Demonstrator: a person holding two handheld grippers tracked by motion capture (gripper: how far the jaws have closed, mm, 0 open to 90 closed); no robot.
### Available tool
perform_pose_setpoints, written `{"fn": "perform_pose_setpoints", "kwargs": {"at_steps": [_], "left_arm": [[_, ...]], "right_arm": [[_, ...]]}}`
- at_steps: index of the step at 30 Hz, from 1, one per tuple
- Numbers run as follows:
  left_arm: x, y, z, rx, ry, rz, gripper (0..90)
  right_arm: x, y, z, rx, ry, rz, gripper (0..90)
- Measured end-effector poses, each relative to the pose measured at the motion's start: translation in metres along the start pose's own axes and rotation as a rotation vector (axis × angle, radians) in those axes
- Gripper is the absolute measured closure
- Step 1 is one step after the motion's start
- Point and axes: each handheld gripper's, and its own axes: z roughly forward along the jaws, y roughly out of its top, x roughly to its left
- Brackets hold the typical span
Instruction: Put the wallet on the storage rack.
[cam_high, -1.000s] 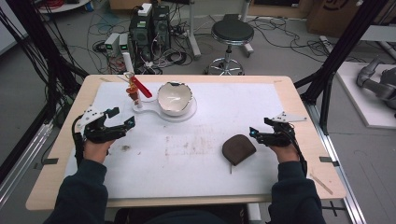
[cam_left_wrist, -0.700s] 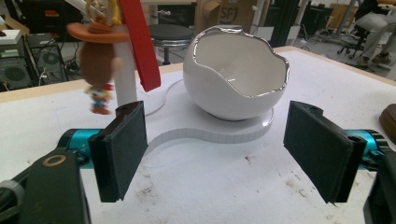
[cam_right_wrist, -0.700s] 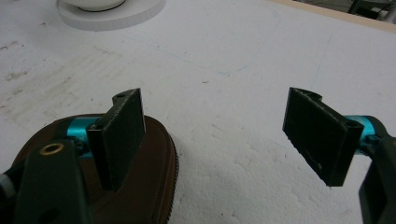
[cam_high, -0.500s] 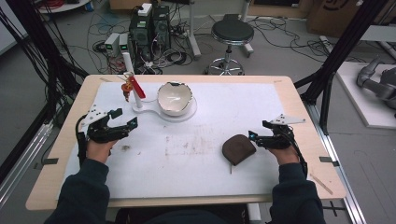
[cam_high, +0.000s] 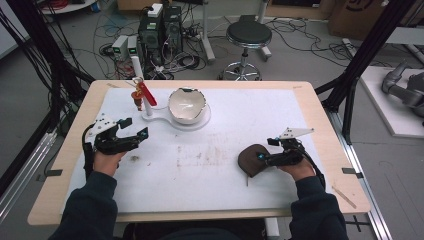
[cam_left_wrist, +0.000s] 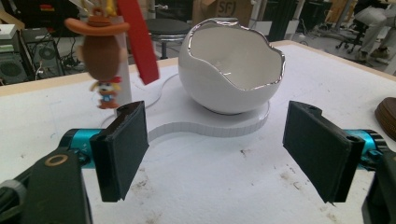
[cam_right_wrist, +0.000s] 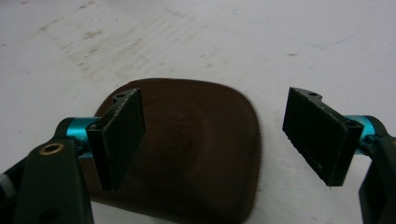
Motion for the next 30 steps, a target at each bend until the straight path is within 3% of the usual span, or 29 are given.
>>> {"fn": "perform_pose_setpoints", "kwargs": {"at_steps": [2,4,11,13,16,21,27,30], "left_arm": [[-0.001,0.000,0.002,0.002,-0.007,0.001,22.2],[-0.001,0.000,0.004,0.011,-0.012,0.004,22.2],[-0.001,-0.001,0.004,0.013,-0.014,0.000,22.2],[-0.001,0.000,0.004,0.014,-0.017,0.002,22.2],[-0.003,-0.001,0.005,0.017,-0.017,-0.005,22.2],[-0.006,0.000,0.009,0.024,-0.027,0.005,22.4],[-0.008,0.000,0.011,0.032,-0.031,0.004,22.6],[-0.008,-0.001,0.012,0.031,-0.032,0.000,22.6]], "right_arm": [[0.003,-0.002,0.008,0.040,0.023,-0.007,20.8],[0.004,-0.003,0.013,0.071,0.013,-0.017,20.1],[0.001,-0.003,0.013,0.089,0.006,-0.029,18.8],[-0.001,-0.003,0.014,0.100,0.016,0.004,19.3],[-0.004,-0.005,0.015,0.122,0.051,0.105,22.5],[0.002,-0.002,0.021,0.106,0.038,0.110,24.4],[0.019,0.010,0.037,0.086,-0.026,0.095,26.5],[0.019,0.011,0.038,0.080,-0.026,0.096,27.4]]}}
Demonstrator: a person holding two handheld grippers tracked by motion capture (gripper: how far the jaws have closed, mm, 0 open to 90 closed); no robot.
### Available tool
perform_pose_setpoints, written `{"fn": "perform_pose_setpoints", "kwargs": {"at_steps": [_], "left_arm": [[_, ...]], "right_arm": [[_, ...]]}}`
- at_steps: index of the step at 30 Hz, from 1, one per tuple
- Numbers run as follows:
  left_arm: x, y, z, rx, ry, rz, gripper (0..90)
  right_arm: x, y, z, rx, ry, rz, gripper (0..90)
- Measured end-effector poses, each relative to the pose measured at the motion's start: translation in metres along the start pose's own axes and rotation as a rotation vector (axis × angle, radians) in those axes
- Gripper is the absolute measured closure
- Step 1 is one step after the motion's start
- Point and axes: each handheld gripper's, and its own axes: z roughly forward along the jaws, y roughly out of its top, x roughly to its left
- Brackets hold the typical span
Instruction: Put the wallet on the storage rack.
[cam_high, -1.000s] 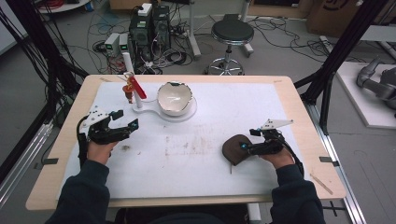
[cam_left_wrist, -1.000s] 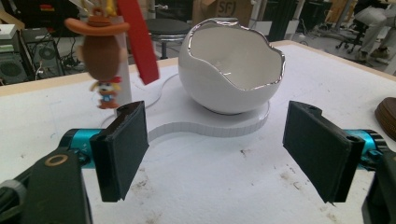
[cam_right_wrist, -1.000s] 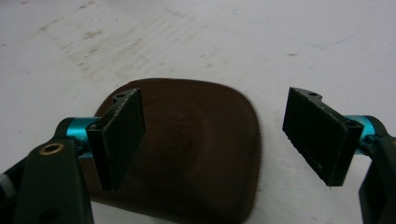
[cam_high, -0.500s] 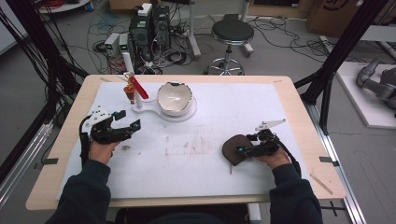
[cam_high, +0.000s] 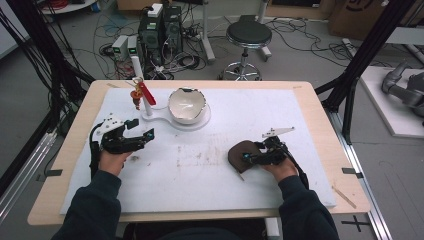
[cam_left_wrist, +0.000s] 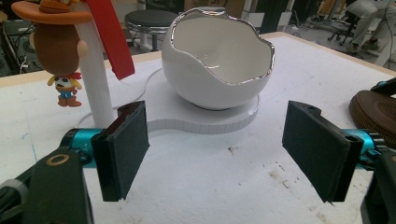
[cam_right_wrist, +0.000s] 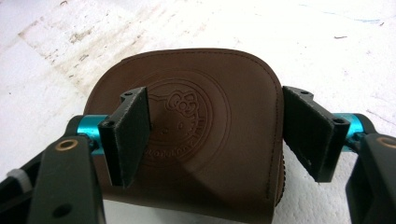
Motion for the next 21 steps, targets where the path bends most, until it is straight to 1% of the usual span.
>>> {"fn": "perform_pose_setpoints", "kwargs": {"at_steps": [1,3,4,6,9,11,12,14,15,17,18,19,21], "left_arm": [[0.000,0.000,0.000,0.004,0.000,0.001,22.6],[-0.001,0.000,0.000,0.004,-0.001,0.000,22.7],[-0.001,0.000,0.000,0.003,-0.002,-0.001,22.7],[-0.001,0.000,0.000,0.005,-0.004,0.003,23.0],[-0.003,0.000,0.002,0.009,-0.015,0.000,23.4],[-0.007,0.000,0.003,0.010,-0.029,0.000,23.9],[-0.009,0.000,0.005,0.009,-0.044,-0.001,24.6],[-0.014,0.001,0.008,0.017,-0.084,-0.005,28.2],[-0.017,0.001,0.011,0.023,-0.103,-0.005,29.4],[-0.025,0.001,0.018,0.040,-0.144,-0.008,29.7],[-0.030,0.001,0.023,0.050,-0.165,-0.014,29.7],[-0.034,0.000,0.028,0.064,-0.190,-0.015,29.7],[-0.045,-0.001,0.038,0.094,-0.239,-0.014,29.7]], "right_arm": [[0.001,0.000,-0.001,0.001,-0.003,0.003,27.8],[0.002,0.001,-0.001,-0.011,-0.007,-0.008,30.3],[0.003,0.002,-0.002,-0.021,-0.011,-0.023,33.4],[0.003,0.003,-0.005,-0.049,-0.009,-0.048,42.6],[0.003,0.004,-0.009,-0.063,0.001,-0.073,48.5],[0.003,0.004,-0.014,-0.087,0.004,-0.096,54.0],[0.003,0.004,-0.016,-0.100,0.006,-0.112,56.9],[0.005,0.004,-0.018,-0.110,0.014,-0.137,57.8],[0.005,0.004,-0.018,-0.106,0.022,-0.153,58.1],[0.007,0.005,-0.017,-0.106,0.032,-0.172,58.7],[0.009,0.005,-0.016,-0.107,0.040,-0.184,61.1],[0.010,0.005,-0.016,-0.105,0.046,-0.204,62.9],[0.016,0.005,-0.012,-0.089,0.043,-0.250,64.7]]}}
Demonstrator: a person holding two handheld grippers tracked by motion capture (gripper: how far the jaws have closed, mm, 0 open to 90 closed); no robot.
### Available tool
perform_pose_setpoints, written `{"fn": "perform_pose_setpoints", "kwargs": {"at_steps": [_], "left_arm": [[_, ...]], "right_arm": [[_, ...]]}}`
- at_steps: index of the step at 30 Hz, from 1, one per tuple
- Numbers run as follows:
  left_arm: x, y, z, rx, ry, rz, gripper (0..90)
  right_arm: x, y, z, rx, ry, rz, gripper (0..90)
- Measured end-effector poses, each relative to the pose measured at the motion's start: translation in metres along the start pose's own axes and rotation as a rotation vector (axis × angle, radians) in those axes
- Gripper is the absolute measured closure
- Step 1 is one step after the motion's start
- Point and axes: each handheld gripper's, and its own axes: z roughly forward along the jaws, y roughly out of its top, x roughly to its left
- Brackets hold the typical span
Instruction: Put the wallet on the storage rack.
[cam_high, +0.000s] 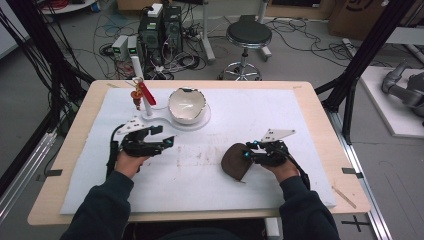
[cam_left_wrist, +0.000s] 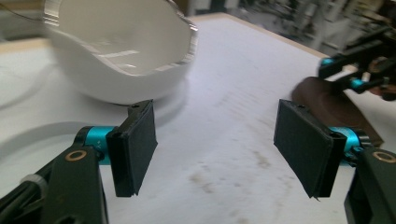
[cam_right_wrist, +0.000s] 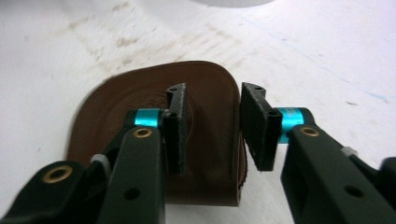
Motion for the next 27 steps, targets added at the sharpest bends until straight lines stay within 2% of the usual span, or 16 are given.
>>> {"fn": "perform_pose_setpoints", "kwargs": {"at_steps": [2,4,6,8,9,11,13,14,15,17,21,24,27], "left_arm": [[-0.009,0.000,0.011,0.032,-0.035,0.008,29.7],[-0.017,-0.001,0.020,0.056,-0.061,0.022,29.7],[-0.022,-0.001,0.025,0.065,-0.076,0.022,29.7],[-0.024,-0.001,0.027,0.074,-0.083,0.025,29.7],[-0.025,-0.001,0.028,0.077,-0.086,0.023,29.7],[-0.024,-0.002,0.029,0.081,-0.089,0.021,29.7],[-0.024,-0.002,0.028,0.082,-0.089,0.019,29.7],[-0.023,-0.002,0.028,0.083,-0.088,0.019,29.7],[-0.023,-0.002,0.028,0.081,-0.087,0.015,29.7],[-0.023,-0.002,0.029,0.083,-0.095,0.011,29.7],[-0.027,-0.005,0.033,0.101,-0.122,0.011,29.7],[-0.031,-0.006,0.039,0.118,-0.156,0.004,29.7],[-0.038,-0.008,0.046,0.134,-0.207,-0.028,29.4]], "right_arm": [[0.003,0.000,0.005,0.024,0.020,-0.022,65.2],[0.001,-0.002,0.009,0.054,0.054,0.017,63.5],[-0.004,-0.003,0.008,0.040,0.068,0.077,44.8],[-0.011,-0.005,0.004,0.028,0.116,0.139,34.6],[-0.014,-0.007,0.002,0.035,0.132,0.144,29.0],[-0.016,-0.010,0.002,0.076,0.158,0.138,25.0],[-0.015,-0.014,0.007,0.129,0.201,0.141,27.5],[-0.016,-0.015,0.009,0.131,0.227,0.165,33.1],[-0.018,-0.015,0.009,0.129,0.272,0.160,42.9],[-0.017,-0.015,0.009,0.134,0.287,0.170,45.5],[-0.012,-0.014,0.009,0.128,0.268,0.134,47.3],[-0.006,-0.011,0.009,0.111,0.236,0.071,48.2],[0.000,-0.008,0.010,0.090,0.203,0.008,48.8]]}}
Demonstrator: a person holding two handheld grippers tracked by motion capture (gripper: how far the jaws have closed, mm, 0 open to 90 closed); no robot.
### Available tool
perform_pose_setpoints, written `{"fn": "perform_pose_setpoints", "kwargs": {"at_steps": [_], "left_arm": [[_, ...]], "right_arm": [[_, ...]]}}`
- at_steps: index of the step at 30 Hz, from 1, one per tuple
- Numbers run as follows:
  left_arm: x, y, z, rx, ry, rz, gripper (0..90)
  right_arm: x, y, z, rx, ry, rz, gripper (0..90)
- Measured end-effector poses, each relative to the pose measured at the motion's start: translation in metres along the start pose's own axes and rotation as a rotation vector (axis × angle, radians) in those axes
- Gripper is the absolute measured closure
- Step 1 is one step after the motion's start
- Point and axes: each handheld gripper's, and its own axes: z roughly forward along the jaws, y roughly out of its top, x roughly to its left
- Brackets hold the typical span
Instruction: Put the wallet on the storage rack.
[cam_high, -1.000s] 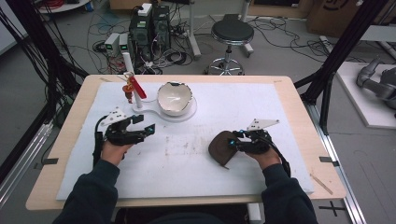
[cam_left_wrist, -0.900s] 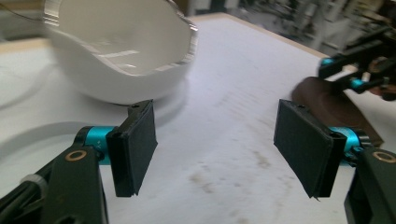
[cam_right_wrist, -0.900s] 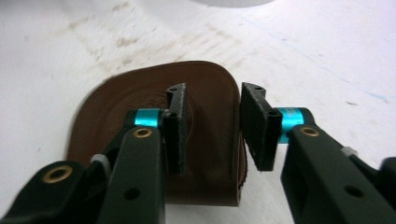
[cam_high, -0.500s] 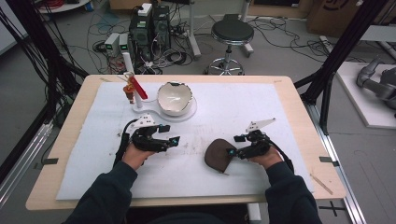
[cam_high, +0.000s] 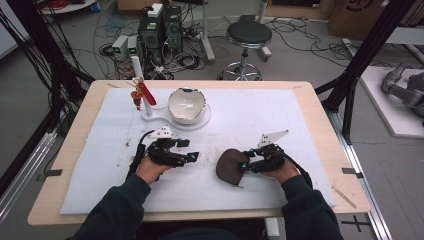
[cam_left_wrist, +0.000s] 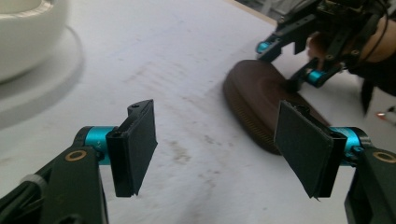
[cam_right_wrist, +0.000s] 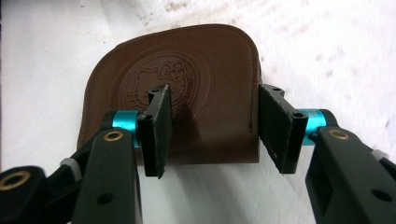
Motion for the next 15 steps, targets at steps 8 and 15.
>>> {"fn": "perform_pose_setpoints", "kwargs": {"at_steps": [8,15], "left_arm": [[-0.021,-0.005,0.036,0.104,-0.065,0.021,28.8],[-0.024,-0.009,0.049,0.156,-0.090,0.035,40.5]], "right_arm": [[0.015,0.010,0.002,-0.052,-0.067,-0.137,49.8],[0.023,0.014,0.002,-0.068,-0.099,-0.214,50.7]]}}
